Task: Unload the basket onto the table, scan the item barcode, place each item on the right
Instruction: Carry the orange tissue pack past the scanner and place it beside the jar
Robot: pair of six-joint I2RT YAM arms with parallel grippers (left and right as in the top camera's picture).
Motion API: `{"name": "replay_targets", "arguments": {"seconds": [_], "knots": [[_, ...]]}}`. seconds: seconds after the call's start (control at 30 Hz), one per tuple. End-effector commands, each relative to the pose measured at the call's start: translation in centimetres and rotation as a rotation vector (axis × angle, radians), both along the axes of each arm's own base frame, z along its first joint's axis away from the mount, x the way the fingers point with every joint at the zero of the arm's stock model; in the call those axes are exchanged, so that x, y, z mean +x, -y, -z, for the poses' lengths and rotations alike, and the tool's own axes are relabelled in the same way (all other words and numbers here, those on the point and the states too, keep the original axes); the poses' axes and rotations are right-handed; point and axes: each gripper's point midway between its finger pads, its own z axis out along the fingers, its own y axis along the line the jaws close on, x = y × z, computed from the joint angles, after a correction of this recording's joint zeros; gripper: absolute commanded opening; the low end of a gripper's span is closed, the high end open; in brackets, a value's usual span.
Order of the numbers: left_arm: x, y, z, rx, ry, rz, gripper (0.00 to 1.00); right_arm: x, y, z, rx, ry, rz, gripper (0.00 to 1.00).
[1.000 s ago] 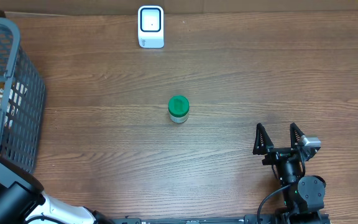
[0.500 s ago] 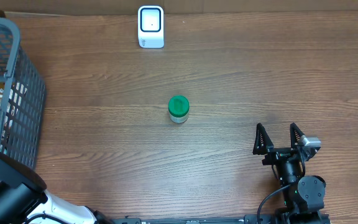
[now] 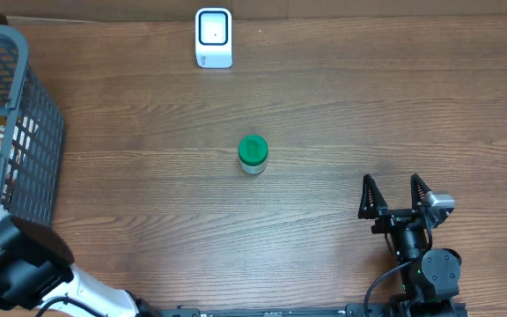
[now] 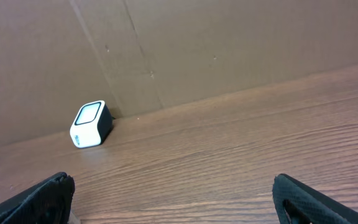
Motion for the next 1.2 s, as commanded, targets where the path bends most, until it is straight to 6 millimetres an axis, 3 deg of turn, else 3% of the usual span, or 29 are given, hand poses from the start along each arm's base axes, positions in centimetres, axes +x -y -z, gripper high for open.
{"name": "replay_targets", "arguments": {"seconds": [0.0, 0.17, 0.3, 0.37, 0.47, 0.6, 0.73, 1.17], "knots": [[3.8, 4.0, -6.5, 0.036, 0.173, 0.104, 0.04, 0.0, 0.0, 0.2, -0.014, 0.005, -0.003, 1.0], [6.6, 10.9, -12.2, 0.086, 0.285, 0.269, 0.04, 0.0, 0.0, 0.2, -0.014, 0.005, -0.003, 1.0], [7.6, 16.9, -15.6, 0.13, 0.355, 0.399, 0.04, 0.0, 0.0, 0.2, -0.014, 0.005, -0.003, 1.0], [7.9, 19.7, -16.4, 0.139, 0.369, 0.459, 0.04, 0.0, 0.0, 0.2, -0.014, 0.005, -0.003, 1.0], [8.0, 24.0, -16.0, 0.114, 0.351, 0.559, 0.04, 0.0, 0.0, 0.2, -0.014, 0.005, -0.003, 1.0], [7.5, 28.8, -13.0, 0.057, 0.246, 0.679, 0.04, 0.0, 0.0, 0.2, -0.014, 0.005, -0.003, 1.0], [7.0, 32.2, -9.1, 0.003, 0.125, 0.766, 0.04, 0.0, 0.0, 0.2, -0.014, 0.005, -0.003, 1.0], [4.6, 41.8, 8.1, -0.206, -0.178, 1.0, 0.04, 0.0, 0.0, 0.2, -0.014, 0.005, -0.004, 1.0]]}}
